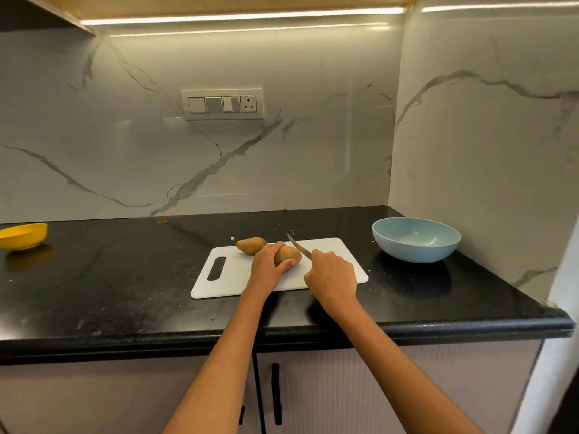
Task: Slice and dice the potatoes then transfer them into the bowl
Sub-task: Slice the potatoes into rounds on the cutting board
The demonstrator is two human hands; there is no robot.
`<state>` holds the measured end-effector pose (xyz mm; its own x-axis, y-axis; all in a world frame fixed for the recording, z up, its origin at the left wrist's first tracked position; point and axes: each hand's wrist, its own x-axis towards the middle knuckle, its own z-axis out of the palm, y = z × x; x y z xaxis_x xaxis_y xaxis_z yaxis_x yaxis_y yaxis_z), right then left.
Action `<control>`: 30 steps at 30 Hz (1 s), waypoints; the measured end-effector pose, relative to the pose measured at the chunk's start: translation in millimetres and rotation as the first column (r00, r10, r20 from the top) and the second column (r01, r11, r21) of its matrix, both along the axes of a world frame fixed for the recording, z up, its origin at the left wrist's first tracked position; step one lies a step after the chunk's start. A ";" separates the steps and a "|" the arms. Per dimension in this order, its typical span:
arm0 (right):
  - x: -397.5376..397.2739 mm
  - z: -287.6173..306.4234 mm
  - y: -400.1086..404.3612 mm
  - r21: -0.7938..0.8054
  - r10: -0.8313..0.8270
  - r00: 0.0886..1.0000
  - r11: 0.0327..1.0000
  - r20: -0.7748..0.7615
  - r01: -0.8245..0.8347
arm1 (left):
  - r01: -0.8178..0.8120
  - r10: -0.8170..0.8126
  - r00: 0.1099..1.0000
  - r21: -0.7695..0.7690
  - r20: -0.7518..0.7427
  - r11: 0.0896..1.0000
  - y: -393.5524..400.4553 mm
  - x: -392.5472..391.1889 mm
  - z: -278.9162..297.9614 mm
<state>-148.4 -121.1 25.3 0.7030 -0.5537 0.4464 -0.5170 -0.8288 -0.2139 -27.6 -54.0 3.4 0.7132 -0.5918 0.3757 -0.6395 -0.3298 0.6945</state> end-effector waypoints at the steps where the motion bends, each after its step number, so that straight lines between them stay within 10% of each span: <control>1: 1.4 2.4 0.7 -0.009 0.000 1.000 1.000 -0.008 0.000 | 0.002 -0.002 1.000 0.001 0.001 1.000 0.1 0.2 0.1; 30: -14.9 -7.4 -4.8 -0.010 -0.024 0.997 1.000 -0.077 0.023 | 0.017 -0.017 1.000 -0.003 -0.026 1.000 2.4 -3.6 0.9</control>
<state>-163.3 -125.9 17.9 0.7222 -0.5665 0.3969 -0.5510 -0.8180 -0.1650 -31.2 -51.6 4.4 0.7123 -0.6031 0.3589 -0.6270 -0.3171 0.7116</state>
